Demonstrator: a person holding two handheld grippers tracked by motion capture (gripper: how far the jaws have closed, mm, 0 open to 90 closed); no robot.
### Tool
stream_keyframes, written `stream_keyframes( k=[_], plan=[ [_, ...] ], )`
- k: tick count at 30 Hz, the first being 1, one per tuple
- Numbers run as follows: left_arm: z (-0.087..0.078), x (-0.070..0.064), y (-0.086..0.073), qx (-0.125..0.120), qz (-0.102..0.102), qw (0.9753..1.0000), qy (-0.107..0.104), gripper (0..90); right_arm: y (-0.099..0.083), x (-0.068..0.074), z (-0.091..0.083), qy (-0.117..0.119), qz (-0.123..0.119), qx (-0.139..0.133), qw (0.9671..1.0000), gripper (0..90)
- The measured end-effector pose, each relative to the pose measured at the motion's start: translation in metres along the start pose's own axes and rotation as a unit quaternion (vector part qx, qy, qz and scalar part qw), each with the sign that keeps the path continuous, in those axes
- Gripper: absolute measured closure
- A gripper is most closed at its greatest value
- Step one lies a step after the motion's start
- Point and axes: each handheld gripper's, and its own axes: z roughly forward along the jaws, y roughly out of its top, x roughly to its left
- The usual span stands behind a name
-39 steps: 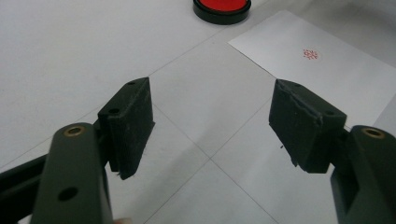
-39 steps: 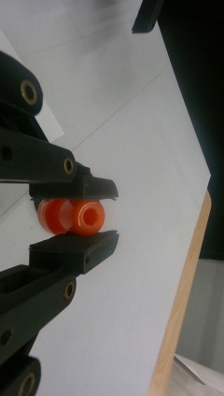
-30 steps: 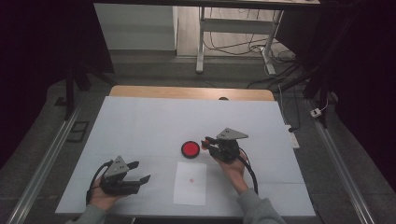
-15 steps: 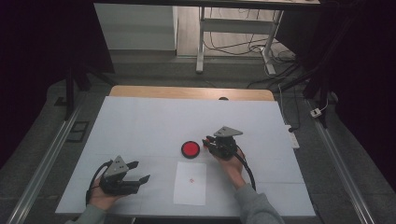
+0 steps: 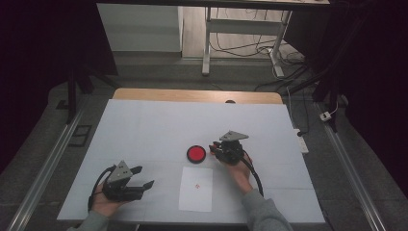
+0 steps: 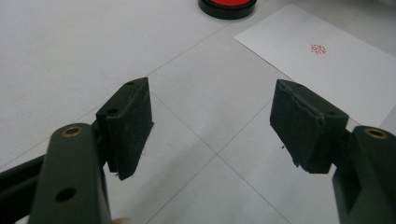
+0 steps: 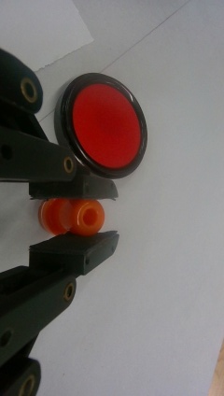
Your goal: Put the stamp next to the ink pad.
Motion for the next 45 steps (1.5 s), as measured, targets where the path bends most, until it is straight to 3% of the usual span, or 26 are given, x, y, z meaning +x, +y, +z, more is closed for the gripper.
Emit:
stream_keyframes(
  k=[3,9,21,28,45],
  plan=[
    [0.000,0.000,0.000,0.000,0.000,1.0000,0.000,29.6,0.000,0.000,0.000,-0.001,0.000,0.001,1.0000,67.0],
    [0.000,0.001,0.000,0.000,0.001,1.0000,0.000,29.5,0.003,0.000,-0.006,-0.006,0.007,-0.025,0.9997,54.4],
    [-0.001,0.004,-0.001,-0.001,-0.004,1.0000,0.000,29.5,0.005,0.004,-0.024,0.006,-0.002,-0.036,0.9993,53.3],
    [0.000,0.005,-0.002,0.000,-0.005,1.0000,0.000,29.5,-0.003,0.004,-0.049,0.008,-0.005,-0.041,0.9991,53.6],
    [0.002,0.007,-0.002,0.008,-0.005,0.9999,-0.005,29.5,-0.046,-0.002,-0.113,0.014,-0.001,-0.046,0.9989,49.9]
  ],
)
